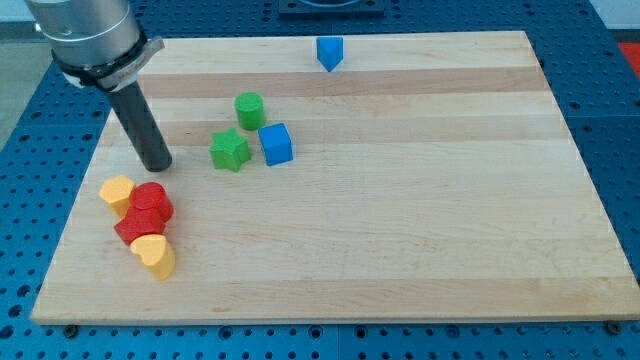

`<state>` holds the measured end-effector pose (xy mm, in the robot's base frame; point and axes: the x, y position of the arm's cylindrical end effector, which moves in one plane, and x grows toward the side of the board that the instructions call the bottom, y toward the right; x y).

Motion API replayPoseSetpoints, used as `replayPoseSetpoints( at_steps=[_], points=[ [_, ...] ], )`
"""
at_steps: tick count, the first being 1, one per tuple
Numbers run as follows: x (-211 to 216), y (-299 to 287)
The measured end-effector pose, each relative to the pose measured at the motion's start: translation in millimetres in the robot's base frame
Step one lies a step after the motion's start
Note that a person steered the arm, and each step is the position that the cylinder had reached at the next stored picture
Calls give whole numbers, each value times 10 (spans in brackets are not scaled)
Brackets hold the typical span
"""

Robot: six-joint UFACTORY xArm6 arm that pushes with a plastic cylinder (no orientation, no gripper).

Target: Slide green star and blue cube towards right side

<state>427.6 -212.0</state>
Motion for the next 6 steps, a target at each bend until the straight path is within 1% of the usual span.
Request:
replayPoseSetpoints(
  at_steps=[1,2,3,5,6],
  points=[
    [-183,152],
    [-183,152],
    [-96,249],
    [-69,407],
    [-69,684]
  ],
)
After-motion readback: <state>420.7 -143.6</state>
